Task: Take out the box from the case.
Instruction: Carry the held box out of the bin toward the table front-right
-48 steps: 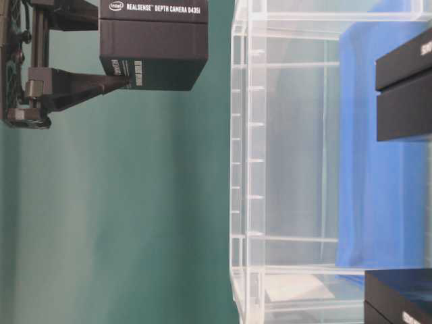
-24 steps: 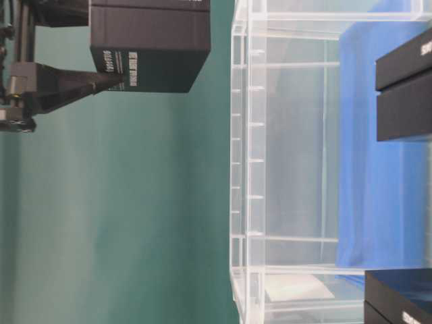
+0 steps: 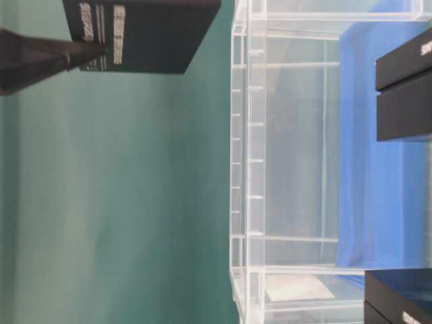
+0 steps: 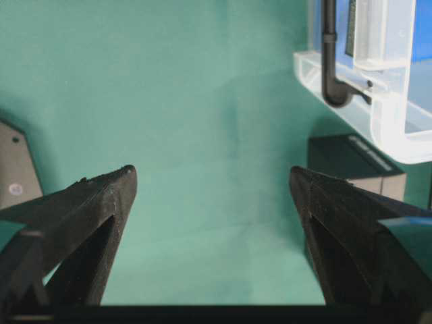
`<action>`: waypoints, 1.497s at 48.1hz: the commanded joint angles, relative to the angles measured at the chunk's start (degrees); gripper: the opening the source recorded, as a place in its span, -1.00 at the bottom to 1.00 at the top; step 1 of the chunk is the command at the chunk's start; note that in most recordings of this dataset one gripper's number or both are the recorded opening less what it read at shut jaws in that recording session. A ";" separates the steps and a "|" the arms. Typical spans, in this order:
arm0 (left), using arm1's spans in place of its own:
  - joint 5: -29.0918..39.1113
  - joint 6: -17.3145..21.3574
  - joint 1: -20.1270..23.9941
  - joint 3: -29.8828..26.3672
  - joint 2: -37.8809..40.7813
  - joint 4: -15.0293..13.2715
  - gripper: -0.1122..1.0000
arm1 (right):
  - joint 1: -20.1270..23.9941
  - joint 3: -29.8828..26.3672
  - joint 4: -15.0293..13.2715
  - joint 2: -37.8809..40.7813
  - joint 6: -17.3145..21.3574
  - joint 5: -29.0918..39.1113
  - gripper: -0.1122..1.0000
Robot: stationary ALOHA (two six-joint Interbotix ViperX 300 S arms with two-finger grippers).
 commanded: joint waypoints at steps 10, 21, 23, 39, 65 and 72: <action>0.09 0.09 -0.09 -0.70 -0.53 -0.09 0.95 | 8.53 -0.70 -0.35 -1.58 7.82 2.02 0.39; 0.18 0.09 -0.09 -0.62 -0.62 -0.09 0.95 | 14.15 -0.70 0.44 -0.79 13.89 2.02 0.39; 0.18 0.09 -0.09 -0.70 -0.53 -0.09 0.95 | 14.94 -0.70 0.88 -0.53 14.94 1.93 0.39; 0.09 0.09 -0.09 -0.70 -0.62 -0.09 0.95 | 16.17 -0.79 1.67 0.09 16.79 1.49 0.39; 0.18 0.00 -0.09 -0.70 -0.62 -0.18 0.95 | 16.26 8.79 2.20 1.32 19.42 -5.54 0.39; 0.09 0.00 -0.35 -0.70 -0.62 -0.18 0.95 | 16.26 15.64 2.46 1.32 22.24 -13.27 0.39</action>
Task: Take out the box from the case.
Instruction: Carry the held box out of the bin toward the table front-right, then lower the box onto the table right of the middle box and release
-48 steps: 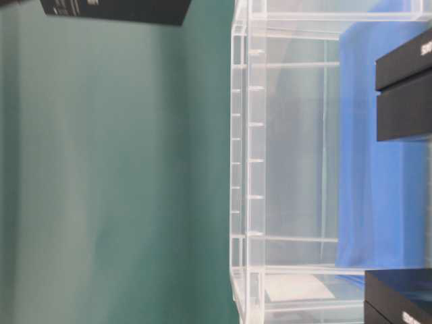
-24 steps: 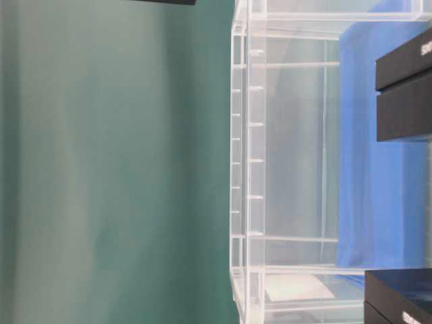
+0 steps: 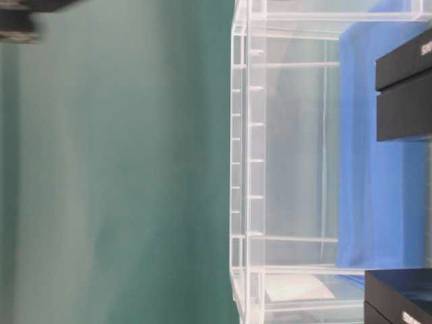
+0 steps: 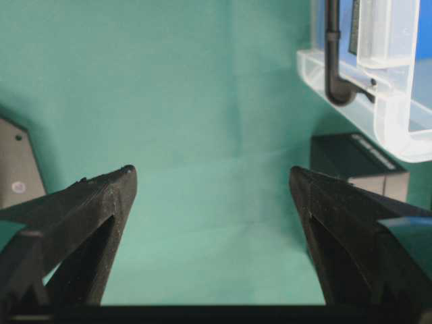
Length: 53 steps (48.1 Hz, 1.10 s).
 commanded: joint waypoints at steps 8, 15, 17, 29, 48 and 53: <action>-0.18 0.00 -0.26 -0.62 -0.62 -0.09 0.95 | 0.00 8.44 0.18 -0.97 3.60 -10.37 0.39; -0.09 0.00 -0.35 -0.62 -0.62 -0.09 0.95 | -0.26 12.57 0.18 -0.97 4.66 -15.12 0.39; -0.09 0.00 -0.26 -0.53 -0.53 -0.09 0.95 | -0.35 13.62 0.18 -0.97 4.66 -16.44 0.39; -0.09 0.00 -0.35 -0.62 -0.53 -0.18 0.95 | -1.41 18.63 0.44 -0.97 4.75 -23.55 0.39; -0.09 -0.09 -0.62 -0.62 -0.53 -0.26 0.95 | -1.67 19.51 1.05 -2.11 4.75 -26.28 0.39; -0.09 -0.09 -0.53 -0.62 -0.53 -0.26 0.95 | -1.67 19.34 1.05 -2.64 4.92 -25.84 0.40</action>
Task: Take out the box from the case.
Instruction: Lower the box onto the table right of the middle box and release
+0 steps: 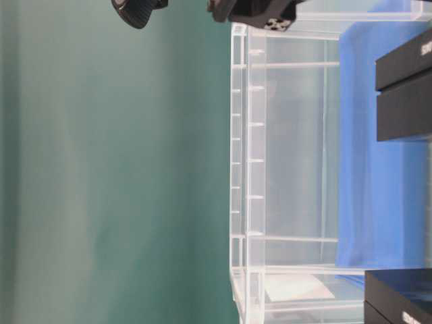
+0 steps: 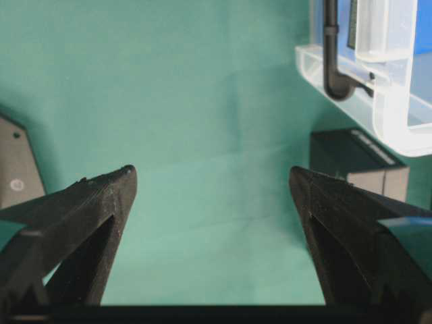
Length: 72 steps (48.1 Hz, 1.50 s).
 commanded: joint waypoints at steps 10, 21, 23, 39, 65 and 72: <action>-0.18 0.09 -0.09 -0.62 -0.44 -0.09 0.95 | -0.18 -1.67 0.00 -2.55 0.26 4.04 0.51; -0.26 0.00 -0.09 -0.70 -0.44 -0.09 0.95 | -0.26 -3.08 -0.26 -2.64 0.09 7.38 0.88; -0.26 0.09 -0.09 -0.62 -0.44 -0.09 0.95 | -0.26 -3.08 -0.26 -2.55 0.09 7.38 0.86; -0.18 0.00 -0.09 -0.70 -0.53 -0.09 0.95 | -0.53 -5.36 -0.09 -3.34 -0.18 8.88 0.87; -0.26 0.09 -0.09 -0.79 -0.53 -0.09 0.95 | -0.79 -18.81 -0.26 -7.47 -2.64 23.55 0.86; -0.26 0.00 -0.09 -0.79 -0.44 -0.09 0.95 | -0.79 -21.27 -0.26 -7.38 -3.69 27.16 0.86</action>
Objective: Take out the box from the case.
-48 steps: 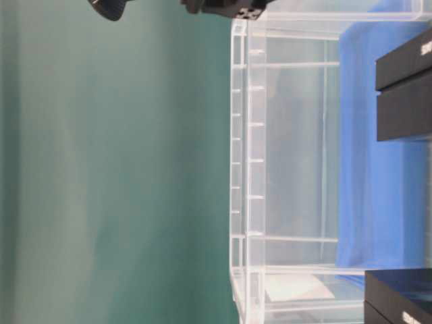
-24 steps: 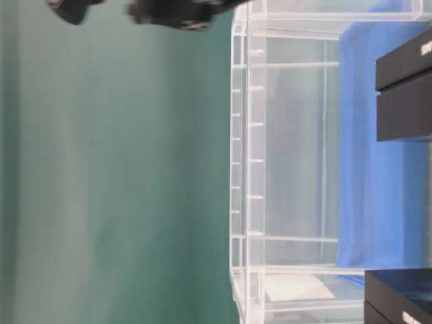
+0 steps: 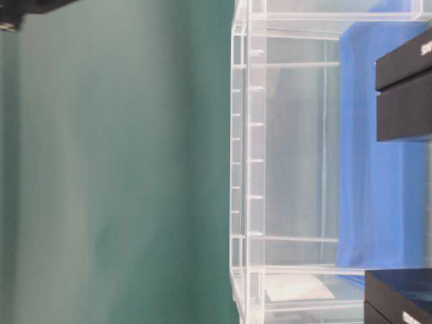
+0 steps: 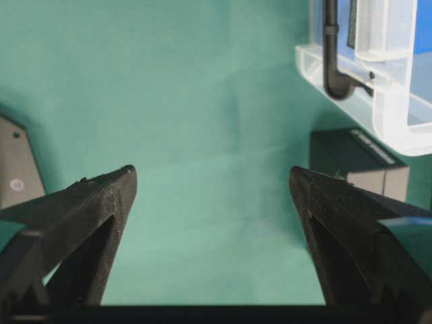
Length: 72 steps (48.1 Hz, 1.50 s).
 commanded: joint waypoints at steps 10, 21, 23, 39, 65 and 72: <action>-0.18 -0.09 -0.09 -0.62 -0.44 -0.09 0.95 | 0.00 -2.02 -0.26 -1.14 -0.18 1.67 0.86; -0.18 -0.09 -0.09 -0.70 -0.44 -0.09 0.95 | 0.35 -1.49 0.09 -1.58 -0.26 1.85 0.86; -0.18 -0.09 -0.09 -0.70 -0.44 -0.09 0.95 | 0.62 -1.05 0.18 -1.85 -0.18 1.85 0.85; -0.09 -0.26 -0.09 -0.62 -0.53 -0.09 0.95 | 4.83 6.86 2.29 -9.14 3.43 1.93 0.85; -0.18 -0.18 -0.26 -0.62 -0.44 -0.09 0.95 | 2.55 13.71 1.14 -16.08 1.05 1.93 0.85; -0.09 -0.18 -0.26 -0.62 -0.44 -0.09 0.95 | -4.75 16.44 0.97 -18.46 -7.21 1.67 0.85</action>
